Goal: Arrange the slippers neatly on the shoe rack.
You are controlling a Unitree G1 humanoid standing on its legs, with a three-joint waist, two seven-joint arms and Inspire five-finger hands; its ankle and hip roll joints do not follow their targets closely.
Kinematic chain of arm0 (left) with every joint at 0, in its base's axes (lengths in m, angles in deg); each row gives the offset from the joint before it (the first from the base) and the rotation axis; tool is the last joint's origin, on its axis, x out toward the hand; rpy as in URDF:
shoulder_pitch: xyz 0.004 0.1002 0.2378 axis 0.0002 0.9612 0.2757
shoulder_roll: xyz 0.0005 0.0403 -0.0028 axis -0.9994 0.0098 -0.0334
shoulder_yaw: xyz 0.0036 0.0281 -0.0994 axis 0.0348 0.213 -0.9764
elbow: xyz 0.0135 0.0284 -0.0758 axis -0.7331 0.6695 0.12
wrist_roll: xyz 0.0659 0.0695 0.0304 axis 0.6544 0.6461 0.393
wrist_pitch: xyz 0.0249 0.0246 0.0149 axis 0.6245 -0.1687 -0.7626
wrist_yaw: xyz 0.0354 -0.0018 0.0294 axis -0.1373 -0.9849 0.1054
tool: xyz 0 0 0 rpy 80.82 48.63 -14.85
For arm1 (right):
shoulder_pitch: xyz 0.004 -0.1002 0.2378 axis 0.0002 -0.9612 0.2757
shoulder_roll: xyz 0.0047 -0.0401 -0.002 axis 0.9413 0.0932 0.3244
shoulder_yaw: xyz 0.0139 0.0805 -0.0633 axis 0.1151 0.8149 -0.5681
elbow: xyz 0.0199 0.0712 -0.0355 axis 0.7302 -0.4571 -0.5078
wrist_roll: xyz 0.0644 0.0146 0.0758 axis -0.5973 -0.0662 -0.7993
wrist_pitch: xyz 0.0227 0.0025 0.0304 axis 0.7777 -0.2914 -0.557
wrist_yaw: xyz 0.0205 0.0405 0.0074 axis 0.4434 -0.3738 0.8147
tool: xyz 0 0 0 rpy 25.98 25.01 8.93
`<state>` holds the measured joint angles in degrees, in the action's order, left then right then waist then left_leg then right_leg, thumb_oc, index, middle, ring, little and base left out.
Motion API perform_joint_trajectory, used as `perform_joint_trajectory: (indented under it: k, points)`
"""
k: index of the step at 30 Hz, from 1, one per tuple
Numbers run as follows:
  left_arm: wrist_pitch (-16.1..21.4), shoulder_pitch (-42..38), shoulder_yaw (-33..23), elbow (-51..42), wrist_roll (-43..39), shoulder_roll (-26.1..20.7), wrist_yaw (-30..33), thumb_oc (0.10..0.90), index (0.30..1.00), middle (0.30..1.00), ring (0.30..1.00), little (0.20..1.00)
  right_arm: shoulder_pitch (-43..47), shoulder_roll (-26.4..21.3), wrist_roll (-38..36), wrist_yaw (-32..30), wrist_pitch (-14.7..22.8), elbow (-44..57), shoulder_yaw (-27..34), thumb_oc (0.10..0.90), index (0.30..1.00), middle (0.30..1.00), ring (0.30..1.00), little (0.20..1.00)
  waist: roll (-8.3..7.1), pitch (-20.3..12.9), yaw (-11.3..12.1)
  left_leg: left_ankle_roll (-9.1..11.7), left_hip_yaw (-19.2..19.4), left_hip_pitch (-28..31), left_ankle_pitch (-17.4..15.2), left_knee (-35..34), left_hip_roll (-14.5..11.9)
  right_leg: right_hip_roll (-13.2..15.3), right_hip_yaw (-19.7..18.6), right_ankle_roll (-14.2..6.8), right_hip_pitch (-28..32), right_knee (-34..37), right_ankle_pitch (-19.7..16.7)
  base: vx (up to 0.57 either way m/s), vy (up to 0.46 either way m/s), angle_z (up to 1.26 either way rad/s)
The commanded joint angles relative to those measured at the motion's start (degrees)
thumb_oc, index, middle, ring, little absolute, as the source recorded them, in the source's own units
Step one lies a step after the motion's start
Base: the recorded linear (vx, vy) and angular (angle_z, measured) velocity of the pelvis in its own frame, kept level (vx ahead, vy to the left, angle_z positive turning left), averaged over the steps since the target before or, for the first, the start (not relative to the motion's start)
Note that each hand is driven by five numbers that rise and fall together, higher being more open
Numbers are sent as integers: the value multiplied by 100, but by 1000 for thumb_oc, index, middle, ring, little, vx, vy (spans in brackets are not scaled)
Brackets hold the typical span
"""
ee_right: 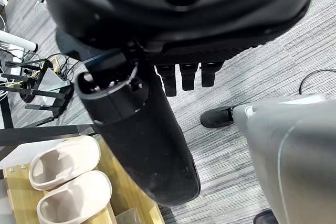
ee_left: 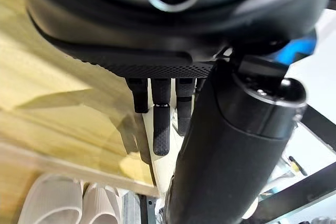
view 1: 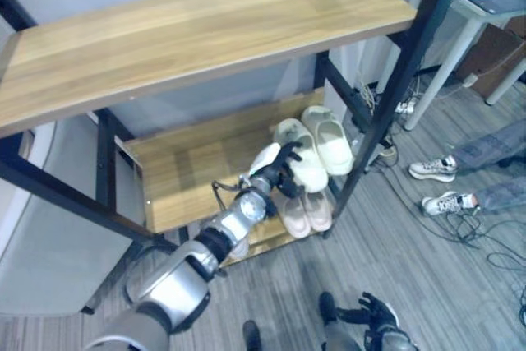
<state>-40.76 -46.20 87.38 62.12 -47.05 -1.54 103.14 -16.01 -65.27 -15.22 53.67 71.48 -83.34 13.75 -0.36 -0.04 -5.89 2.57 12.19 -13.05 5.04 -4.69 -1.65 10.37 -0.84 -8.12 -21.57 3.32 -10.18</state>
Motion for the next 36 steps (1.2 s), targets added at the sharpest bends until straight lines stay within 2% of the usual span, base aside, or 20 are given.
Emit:
perform_joint_trajectory:
  k: [1, 6, 11, 15, 18, 22, 24, 28, 36]
  points:
    - [335, -1853, -531, 583, 489, 556, 432, 800, 900, 900, 900, 900, 294, -356, 1, 13, 307, 21, -101, 800, 900, 900, 900, 900, 414, 334, -165, -4, -479, 118, -432, -31, -80, -525, 496, 42, 522, 54, 654, 45, 6, -4]
    - [246, -2249, -465, 1045, 714, 405, 479, 800, 900, 900, 900, 900, 334, -435, 17, 70, 304, 26, -133, 800, 900, 900, 900, 900, 379, 289, -202, 10, -454, 204, -473, -31, -83, -539, 510, 33, 592, 53, 678, 20, 4, -1]
    - [296, -2389, -519, 975, 607, 327, 561, 800, 900, 900, 900, 900, 212, -436, 38, 111, 315, 59, -155, 800, 900, 900, 900, 900, 364, 271, -233, 14, -446, 242, -488, -31, -87, -536, 525, 28, 611, 48, 673, 7, 2, -1]
    - [410, -2101, -687, 519, 164, 432, 511, 800, 900, 900, 900, 900, 156, -370, 8, 111, 316, 82, -127, 800, 900, 900, 900, 900, 368, 248, -209, 2, -452, 290, -500, -31, -73, -535, 527, 26, 671, 56, 689, 0, 0, 0]
    - [442, -1876, -641, 394, 198, 611, 483, 800, 900, 900, 900, 900, 244, -333, -61, 108, 288, 43, -71, 800, 900, 900, 900, 900, 362, 246, -182, -2, -467, 367, -512, -31, -63, -532, 546, 34, 742, 38, 710, 0, 0, 0]
    - [476, -1627, -687, 148, 149, 615, 497, 800, 900, 900, 900, 900, 311, -296, -66, 104, 280, 31, -84, 800, 900, 900, 900, 900, 354, 224, -142, 0, -472, 469, -538, -31, -41, -533, 561, 35, 861, 29, 733, 0, 0, 0]
    - [451, -1604, -626, 110, 464, 605, 654, 800, 900, 900, 900, 900, 317, -275, -112, 117, 286, 1, -30, 800, 900, 900, 900, 900, 344, 226, -140, 1, -480, 514, -551, -31, -40, -536, 569, 32, 912, 24, 746, 0, 0, 0]
    - [549, -1085, -623, -412, 580, 567, 568, 800, 900, 900, 900, 900, 259, -200, -193, 123, 280, -17, 55, 800, 900, 900, 900, 900, 332, 165, -103, -2, -494, 692, -597, -31, -28, -528, 586, 29, 1066, 2, 782, 0, 0, 0]
    - [642, -950, -437, -893, 1046, 452, 509, 800, 900, 900, 900, 900, 212, -142, -84, 136, 257, -124, 35, 800, 900, 900, 900, 900, 336, 75, -79, -6, -496, 842, -646, -31, -4, -519, 612, 13, 1225, 27, 800, 2, -1, 0]
